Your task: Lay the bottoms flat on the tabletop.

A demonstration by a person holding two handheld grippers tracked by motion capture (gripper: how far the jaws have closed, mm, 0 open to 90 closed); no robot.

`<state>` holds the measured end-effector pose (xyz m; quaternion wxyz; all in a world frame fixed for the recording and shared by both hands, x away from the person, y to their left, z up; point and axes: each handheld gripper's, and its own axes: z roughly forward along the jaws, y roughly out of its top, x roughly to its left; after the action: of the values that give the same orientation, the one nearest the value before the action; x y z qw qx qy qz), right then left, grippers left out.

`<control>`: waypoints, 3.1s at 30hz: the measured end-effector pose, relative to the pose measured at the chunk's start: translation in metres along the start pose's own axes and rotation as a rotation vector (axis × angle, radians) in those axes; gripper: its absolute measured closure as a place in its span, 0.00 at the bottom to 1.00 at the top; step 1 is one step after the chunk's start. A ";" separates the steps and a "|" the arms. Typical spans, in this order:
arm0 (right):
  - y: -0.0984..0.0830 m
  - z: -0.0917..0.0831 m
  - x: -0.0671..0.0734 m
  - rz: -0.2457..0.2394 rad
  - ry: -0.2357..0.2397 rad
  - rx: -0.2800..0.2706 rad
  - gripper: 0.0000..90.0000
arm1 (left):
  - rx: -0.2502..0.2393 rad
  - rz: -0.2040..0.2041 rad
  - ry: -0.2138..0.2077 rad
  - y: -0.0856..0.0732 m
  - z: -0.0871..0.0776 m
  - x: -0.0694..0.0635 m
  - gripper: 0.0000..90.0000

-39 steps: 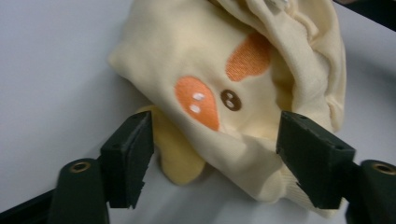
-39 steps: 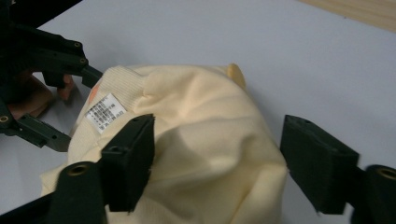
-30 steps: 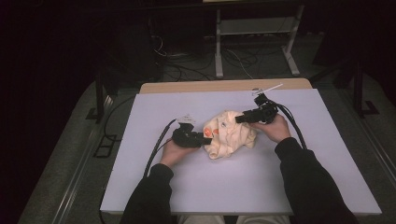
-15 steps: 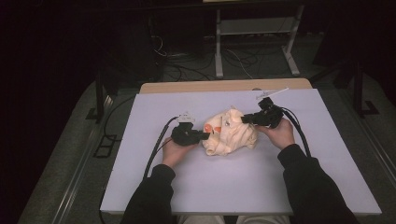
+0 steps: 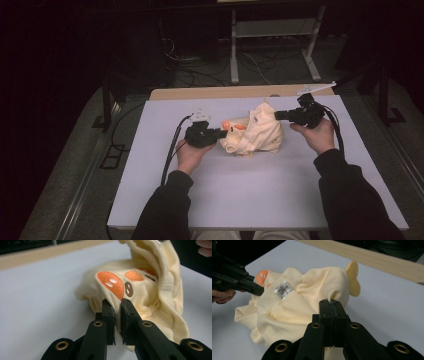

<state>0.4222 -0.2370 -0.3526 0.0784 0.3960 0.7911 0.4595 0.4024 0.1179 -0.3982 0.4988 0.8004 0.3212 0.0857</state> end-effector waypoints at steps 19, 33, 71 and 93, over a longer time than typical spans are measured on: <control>0.038 -0.068 0.002 -0.058 -0.071 -0.101 0.98 | -0.001 0.121 0.094 0.100 0.002 -0.009 0.91; 0.023 -0.064 0.009 -0.059 -0.022 -0.083 0.99 | 0.014 0.115 0.111 0.097 0.010 -0.007 0.91; -0.064 -0.002 0.041 -0.093 0.173 0.068 0.99 | 0.011 0.000 0.101 0.038 0.014 0.013 0.90; -0.077 0.036 0.101 -0.206 0.251 0.192 0.99 | 0.010 -0.112 0.117 0.005 0.004 0.033 0.90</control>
<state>0.3288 -0.1633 -0.4097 -0.0124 0.2583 0.8712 0.4173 0.4324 0.1328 -0.4019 0.4791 0.7773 0.3945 0.1028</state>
